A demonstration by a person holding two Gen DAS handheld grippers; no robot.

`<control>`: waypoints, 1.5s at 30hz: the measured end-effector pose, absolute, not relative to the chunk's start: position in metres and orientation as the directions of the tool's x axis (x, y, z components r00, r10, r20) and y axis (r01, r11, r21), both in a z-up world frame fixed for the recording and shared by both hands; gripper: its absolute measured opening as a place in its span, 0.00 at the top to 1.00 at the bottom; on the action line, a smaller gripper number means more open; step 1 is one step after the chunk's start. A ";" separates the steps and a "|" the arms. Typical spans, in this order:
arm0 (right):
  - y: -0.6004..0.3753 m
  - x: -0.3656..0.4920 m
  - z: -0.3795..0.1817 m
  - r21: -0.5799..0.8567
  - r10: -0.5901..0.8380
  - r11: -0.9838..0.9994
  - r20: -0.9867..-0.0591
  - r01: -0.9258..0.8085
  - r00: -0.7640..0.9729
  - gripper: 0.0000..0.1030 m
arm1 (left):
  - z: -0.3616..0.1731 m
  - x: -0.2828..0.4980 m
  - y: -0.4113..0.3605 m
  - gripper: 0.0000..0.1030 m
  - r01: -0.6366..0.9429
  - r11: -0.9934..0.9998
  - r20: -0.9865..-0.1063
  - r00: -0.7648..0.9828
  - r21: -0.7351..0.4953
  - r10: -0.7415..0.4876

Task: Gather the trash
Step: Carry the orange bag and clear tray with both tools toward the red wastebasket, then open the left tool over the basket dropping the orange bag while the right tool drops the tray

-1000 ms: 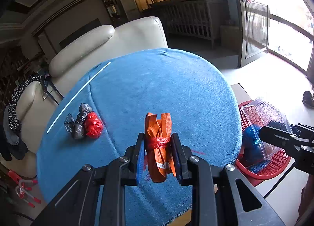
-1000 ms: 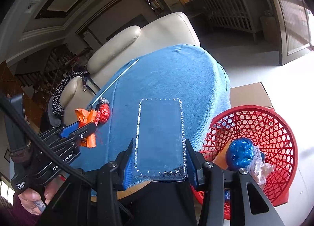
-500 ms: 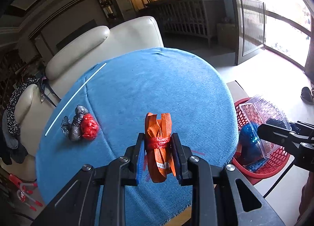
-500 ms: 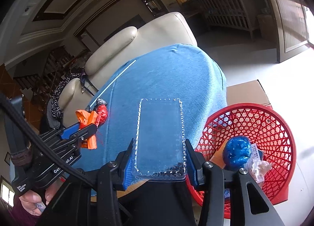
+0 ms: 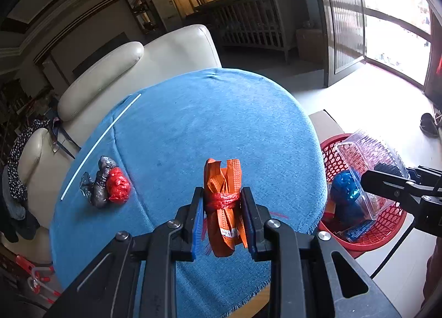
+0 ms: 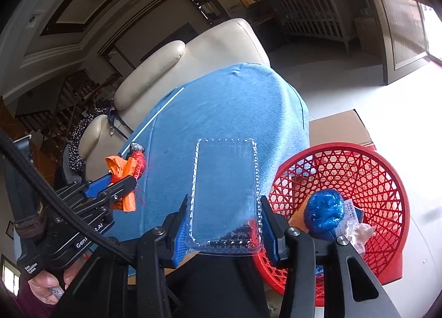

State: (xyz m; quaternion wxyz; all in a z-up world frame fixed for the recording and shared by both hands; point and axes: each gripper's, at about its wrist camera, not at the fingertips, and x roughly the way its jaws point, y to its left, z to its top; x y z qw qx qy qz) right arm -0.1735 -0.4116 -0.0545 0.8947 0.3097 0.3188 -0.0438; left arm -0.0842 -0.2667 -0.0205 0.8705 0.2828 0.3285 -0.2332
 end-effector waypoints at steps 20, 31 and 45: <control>-0.435 -0.181 -0.059 0.530 0.070 0.777 -0.609 0.340 0.790 0.54 | -0.024 -0.081 -0.291 0.73 0.638 0.684 -0.715 0.655 0.353 -0.243; -0.446 -0.183 -0.063 0.537 0.053 0.760 -0.613 0.366 0.788 0.54 | -0.026 -0.082 -0.307 0.73 0.659 0.658 -0.721 0.647 0.364 -0.249; -0.466 -0.198 -0.068 0.550 0.018 0.728 -0.613 0.410 0.790 0.54 | -0.036 -0.092 -0.329 0.73 0.693 0.618 -0.735 0.626 0.371 -0.261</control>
